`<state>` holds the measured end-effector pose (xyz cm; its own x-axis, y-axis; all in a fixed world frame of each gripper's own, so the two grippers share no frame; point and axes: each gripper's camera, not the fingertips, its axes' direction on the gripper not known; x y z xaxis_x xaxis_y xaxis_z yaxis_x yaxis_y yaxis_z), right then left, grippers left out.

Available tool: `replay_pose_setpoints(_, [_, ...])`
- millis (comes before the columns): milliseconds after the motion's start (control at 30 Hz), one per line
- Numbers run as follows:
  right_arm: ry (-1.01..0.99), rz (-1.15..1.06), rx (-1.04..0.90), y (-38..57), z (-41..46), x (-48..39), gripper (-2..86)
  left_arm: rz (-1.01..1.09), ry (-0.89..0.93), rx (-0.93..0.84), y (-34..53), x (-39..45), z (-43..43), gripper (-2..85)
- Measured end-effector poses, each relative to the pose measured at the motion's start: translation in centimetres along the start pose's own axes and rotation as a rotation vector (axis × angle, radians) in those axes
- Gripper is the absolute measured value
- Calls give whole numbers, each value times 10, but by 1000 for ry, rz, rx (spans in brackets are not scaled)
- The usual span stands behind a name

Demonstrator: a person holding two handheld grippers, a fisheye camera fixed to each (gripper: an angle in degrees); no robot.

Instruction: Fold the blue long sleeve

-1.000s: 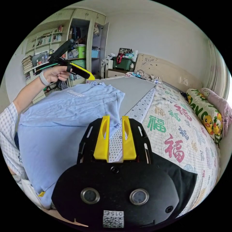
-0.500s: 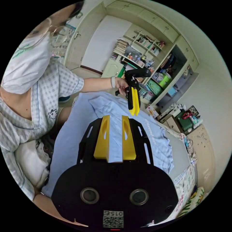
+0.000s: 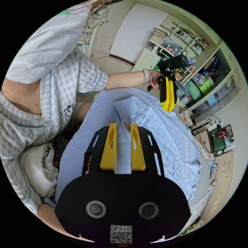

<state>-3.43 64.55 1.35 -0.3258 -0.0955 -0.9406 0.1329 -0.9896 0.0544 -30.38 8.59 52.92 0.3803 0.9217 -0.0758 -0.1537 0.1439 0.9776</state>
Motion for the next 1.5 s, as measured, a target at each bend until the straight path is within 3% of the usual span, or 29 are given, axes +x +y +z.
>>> replay_pose_setpoints(500, [64,12,2,-1,8,-28,68,-4,72,-123,-1,-7,37,73])
replay_pose_setpoints(800, [78,-17,-3,-5,0,-31,1,-14,129,-156,-8,-19,32,12])
replay_pose_setpoints(1100, [33,-45,-11,-9,-22,-17,-9,-40,138,-188,-13,-23,-1,3])
replay_pose_setpoints(1367, [44,-41,-10,-18,-45,13,32,10,110,-171,-22,-17,-40,13])
replay_pose_setpoints(1433, [27,-52,-7,-16,-62,24,58,65,71,-131,-26,-6,-58,14])
replay_pose_setpoints(1500, [7,8,101,0,-109,52,69,137,13,28,-30,12,-99,13])
